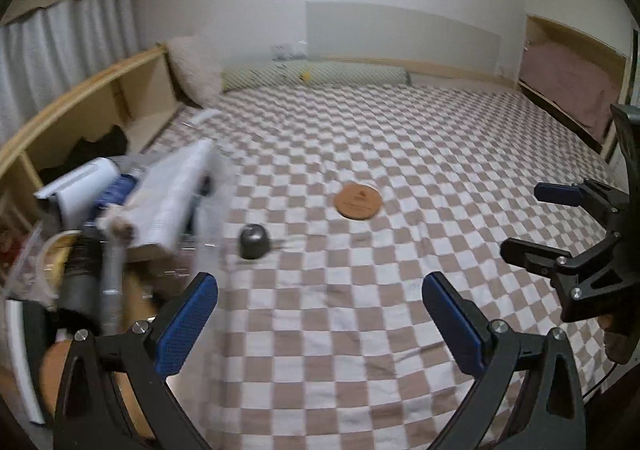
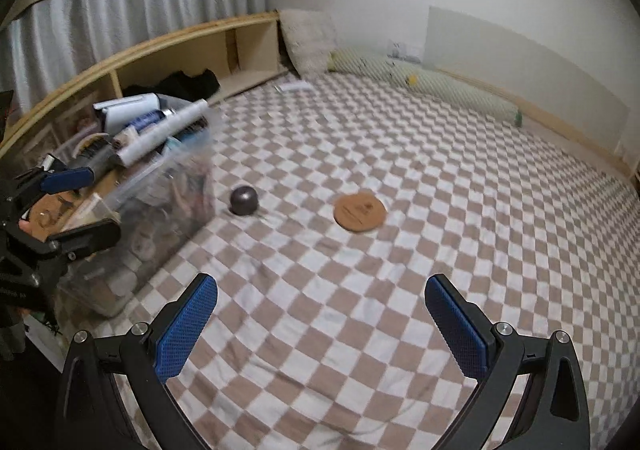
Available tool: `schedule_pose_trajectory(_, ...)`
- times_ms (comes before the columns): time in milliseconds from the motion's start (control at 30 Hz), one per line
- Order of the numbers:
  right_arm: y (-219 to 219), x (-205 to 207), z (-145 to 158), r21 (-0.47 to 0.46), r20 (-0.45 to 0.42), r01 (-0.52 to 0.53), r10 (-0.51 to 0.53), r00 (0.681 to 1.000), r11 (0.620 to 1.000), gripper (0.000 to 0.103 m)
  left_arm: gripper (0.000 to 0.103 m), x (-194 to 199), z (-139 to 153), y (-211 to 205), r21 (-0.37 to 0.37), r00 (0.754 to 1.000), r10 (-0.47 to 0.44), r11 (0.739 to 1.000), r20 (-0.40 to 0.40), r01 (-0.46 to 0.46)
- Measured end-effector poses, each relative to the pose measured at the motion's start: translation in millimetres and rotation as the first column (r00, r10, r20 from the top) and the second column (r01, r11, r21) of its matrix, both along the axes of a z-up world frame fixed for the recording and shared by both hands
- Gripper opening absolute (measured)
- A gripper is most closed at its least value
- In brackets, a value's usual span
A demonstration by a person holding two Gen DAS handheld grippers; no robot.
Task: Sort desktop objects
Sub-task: 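Move both open tools back over the remaining items on the bed, then approach the dark round lid with the left tool and close on it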
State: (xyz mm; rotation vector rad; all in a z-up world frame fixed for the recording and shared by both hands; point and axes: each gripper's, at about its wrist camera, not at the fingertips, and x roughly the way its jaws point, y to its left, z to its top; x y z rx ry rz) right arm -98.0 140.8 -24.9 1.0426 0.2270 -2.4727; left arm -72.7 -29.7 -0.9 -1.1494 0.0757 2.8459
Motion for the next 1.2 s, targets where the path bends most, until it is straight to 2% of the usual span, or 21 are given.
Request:
schedule_pose_trajectory(133,6.7,-8.0,-13.0,0.027,0.025,0.029,-0.030,0.999,0.999,0.103,0.103,-24.1,-18.6,13.1,0.014,0.999,-0.024,1.000,0.029,0.024)
schedule_pose_trajectory(267,9.0,-18.7,-27.8,0.062,0.045,0.054,-0.057,0.997,0.997,0.103,0.103,-54.9,-41.2,18.8,-0.006,0.999,-0.009,1.000,0.050,0.009)
schedule_pose_trajectory(400,8.3,-28.6,-41.6,0.093,0.068,0.055,-0.062,0.996,0.994,0.103,0.103,-93.5,-66.6,17.5,-0.068,0.997,0.065,0.996,0.049,-0.061)
schedule_pose_trajectory(533,9.8,-32.1,-52.7,0.127,0.085,0.048,-0.059,0.995,0.991,0.103,0.102,-132.2,-95.1,7.0,-0.112,0.982,0.177,0.979,0.069,-0.169)
schedule_pose_trajectory(667,13.3,-37.0,-63.0,0.145,0.108,0.048,-0.064,0.992,0.988,0.103,0.102,-158.0,-128.2,-5.3,-0.124,0.959,0.267,0.959,0.094,-0.255)
schedule_pose_trajectory(767,15.0,-41.9,-72.0,0.147,0.138,0.044,-0.065,0.988,0.988,0.103,0.102,-173.7,-158.3,-12.4,-0.131,0.943,0.302,0.949,0.139,-0.285)
schedule_pose_trajectory(867,14.8,-46.8,-81.2,0.156,0.162,0.037,-0.062,0.985,0.987,0.103,0.102,-182.4,-176.6,-14.4,-0.163,0.931,0.334,0.937,0.148,-0.310)
schedule_pose_trajectory(1000,11.1,-54.2,-89.1,0.164,0.183,0.031,-0.062,0.981,0.986,0.103,0.102,-189.2,-194.8,-26.2,-0.195,0.883,0.451,0.885,0.130,-0.423)
schedule_pose_trajectory(1200,3.8,-65.1,-96.5,0.159,0.209,0.027,-0.061,0.976,0.987,0.103,0.102,-205.7,-214.4,-46.7,-0.163,0.819,0.553,0.831,0.153,-0.531)
